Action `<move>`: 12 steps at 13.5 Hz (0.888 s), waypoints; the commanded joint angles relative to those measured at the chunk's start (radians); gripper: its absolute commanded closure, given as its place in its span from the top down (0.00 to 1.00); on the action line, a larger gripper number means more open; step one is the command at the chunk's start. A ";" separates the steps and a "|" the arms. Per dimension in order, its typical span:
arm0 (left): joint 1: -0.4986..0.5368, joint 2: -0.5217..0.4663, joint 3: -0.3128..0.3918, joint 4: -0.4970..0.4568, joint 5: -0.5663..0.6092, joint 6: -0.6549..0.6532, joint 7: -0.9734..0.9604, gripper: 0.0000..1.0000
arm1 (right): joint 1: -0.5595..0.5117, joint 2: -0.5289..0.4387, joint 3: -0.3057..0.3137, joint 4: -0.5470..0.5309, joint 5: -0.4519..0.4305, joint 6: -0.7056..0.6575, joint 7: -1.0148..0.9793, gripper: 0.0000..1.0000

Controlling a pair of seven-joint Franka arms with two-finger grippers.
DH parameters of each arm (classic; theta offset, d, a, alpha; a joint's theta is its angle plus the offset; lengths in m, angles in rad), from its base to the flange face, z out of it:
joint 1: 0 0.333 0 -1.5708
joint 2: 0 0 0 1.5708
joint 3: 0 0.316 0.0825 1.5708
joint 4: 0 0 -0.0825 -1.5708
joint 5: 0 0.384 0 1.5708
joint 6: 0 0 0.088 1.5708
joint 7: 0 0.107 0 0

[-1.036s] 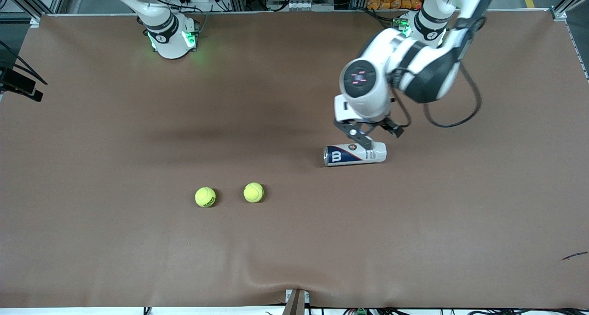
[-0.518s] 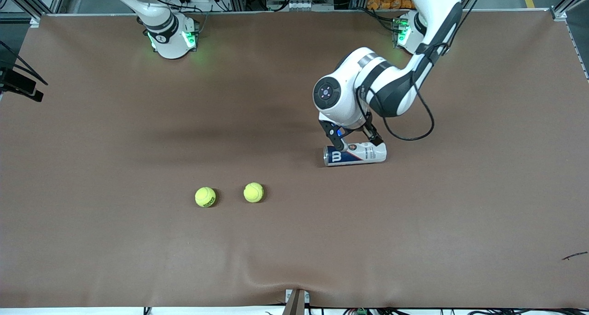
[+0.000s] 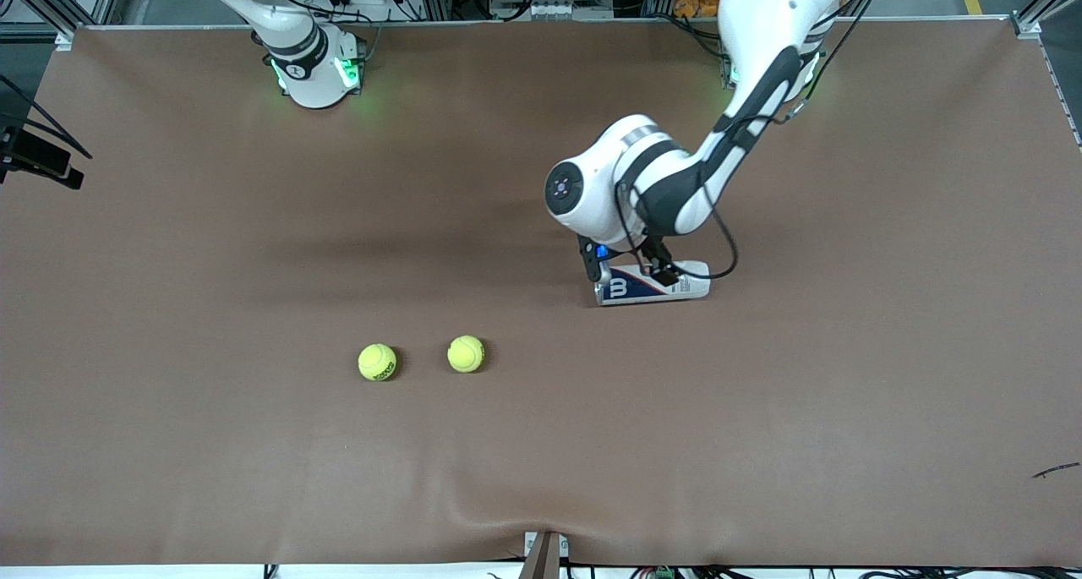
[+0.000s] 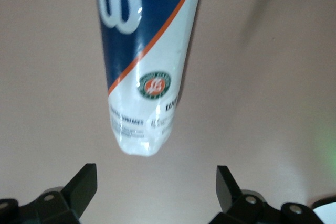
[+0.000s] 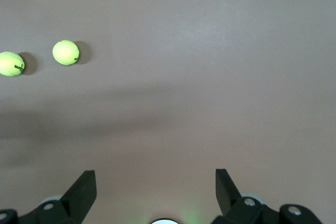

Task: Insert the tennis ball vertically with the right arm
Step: 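Reach the left gripper down over the lying Wilson tube, then close the left gripper around the tube's middle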

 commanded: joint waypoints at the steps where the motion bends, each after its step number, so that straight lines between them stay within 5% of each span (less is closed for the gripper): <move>1: -0.009 0.041 0.004 0.040 0.041 -0.013 0.048 1.00 | -0.009 0.012 0.013 0.009 -0.006 -0.003 0.004 1.00; 12: 0.002 0.107 0.013 0.074 0.055 0.051 0.121 1.00 | 0.020 0.062 0.016 0.009 0.003 -0.002 0.002 1.00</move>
